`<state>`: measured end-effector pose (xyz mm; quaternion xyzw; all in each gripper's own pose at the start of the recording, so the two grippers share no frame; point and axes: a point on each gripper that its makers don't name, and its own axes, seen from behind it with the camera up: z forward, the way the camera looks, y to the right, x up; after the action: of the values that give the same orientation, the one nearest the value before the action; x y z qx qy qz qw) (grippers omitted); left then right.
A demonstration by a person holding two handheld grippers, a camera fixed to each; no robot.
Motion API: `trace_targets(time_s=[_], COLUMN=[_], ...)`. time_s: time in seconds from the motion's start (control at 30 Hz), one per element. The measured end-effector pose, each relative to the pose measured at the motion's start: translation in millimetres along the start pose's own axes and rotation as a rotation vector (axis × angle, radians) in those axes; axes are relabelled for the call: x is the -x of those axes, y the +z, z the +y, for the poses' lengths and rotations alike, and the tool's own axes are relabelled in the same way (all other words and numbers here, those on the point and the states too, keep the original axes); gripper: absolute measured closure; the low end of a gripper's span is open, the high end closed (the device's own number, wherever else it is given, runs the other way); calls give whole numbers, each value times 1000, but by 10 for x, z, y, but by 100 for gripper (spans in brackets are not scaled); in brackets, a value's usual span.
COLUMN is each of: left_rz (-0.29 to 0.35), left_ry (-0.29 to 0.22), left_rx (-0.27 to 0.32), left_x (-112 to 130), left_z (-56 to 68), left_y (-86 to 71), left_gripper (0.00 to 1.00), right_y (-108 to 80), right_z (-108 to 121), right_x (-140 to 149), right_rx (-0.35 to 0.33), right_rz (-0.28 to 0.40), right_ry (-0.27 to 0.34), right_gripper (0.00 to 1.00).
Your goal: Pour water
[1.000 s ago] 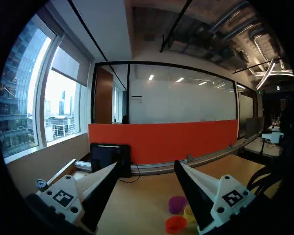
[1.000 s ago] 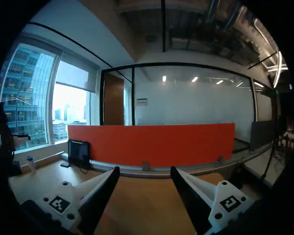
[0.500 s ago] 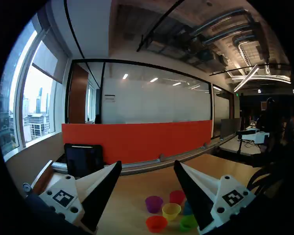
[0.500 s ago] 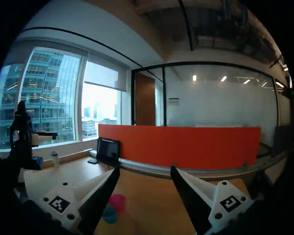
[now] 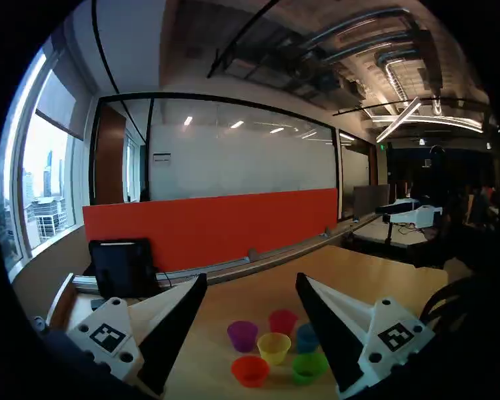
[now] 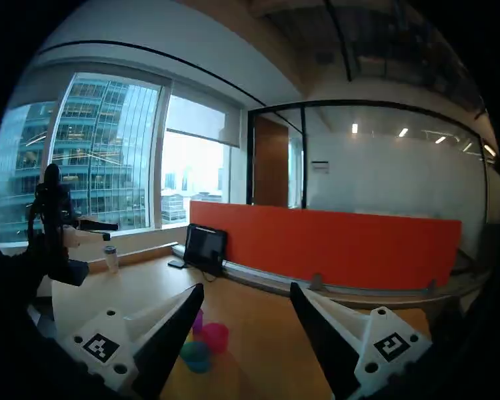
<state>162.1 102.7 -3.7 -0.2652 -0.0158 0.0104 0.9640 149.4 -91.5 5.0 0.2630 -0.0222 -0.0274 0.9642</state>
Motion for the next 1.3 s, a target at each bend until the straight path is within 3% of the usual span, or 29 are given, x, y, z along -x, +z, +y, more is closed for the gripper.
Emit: trace_targets(time_s=[0.3, 0.83, 1.3], left_rz=[-63, -167, -260], left_ry=[22, 60, 70], left_rx=[71, 194, 272], left_x=[271, 806, 1309], left_z=[190, 521, 752], left_y=[16, 36, 69], left_gripper=[1, 1, 1], right_y=[-6, -46, 8], right_z=[-4, -100, -213], right_x=[136, 455, 849], right_rx=[-33, -114, -160], right_rz=[-44, -128, -205], right_ry=[-1, -64, -79], right_gripper=[0, 0, 0])
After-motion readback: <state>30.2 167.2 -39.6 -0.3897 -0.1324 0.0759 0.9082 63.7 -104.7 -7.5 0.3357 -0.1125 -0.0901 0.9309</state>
